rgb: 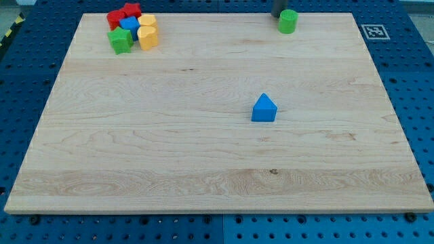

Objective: Point your arm to the green star

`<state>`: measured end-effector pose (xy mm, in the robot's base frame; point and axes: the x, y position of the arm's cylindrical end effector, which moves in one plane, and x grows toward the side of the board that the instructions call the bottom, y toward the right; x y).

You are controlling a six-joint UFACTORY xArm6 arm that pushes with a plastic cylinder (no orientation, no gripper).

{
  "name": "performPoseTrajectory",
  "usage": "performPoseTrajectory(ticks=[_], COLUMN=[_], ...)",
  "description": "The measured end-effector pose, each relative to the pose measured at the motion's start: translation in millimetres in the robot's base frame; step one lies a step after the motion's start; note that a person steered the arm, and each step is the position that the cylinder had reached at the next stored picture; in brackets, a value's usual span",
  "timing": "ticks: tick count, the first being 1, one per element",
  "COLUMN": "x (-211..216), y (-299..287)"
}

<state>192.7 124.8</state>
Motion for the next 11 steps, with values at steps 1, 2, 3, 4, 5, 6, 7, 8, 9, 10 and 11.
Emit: performPoseTrajectory(ticks=[1, 2, 3, 4, 5, 6, 7, 8, 9, 10, 11], x=[15, 44, 77, 107, 132, 159, 177, 170, 125, 96, 85], y=[3, 19, 41, 14, -65, -155, -248, -332, -377, -378, -377])
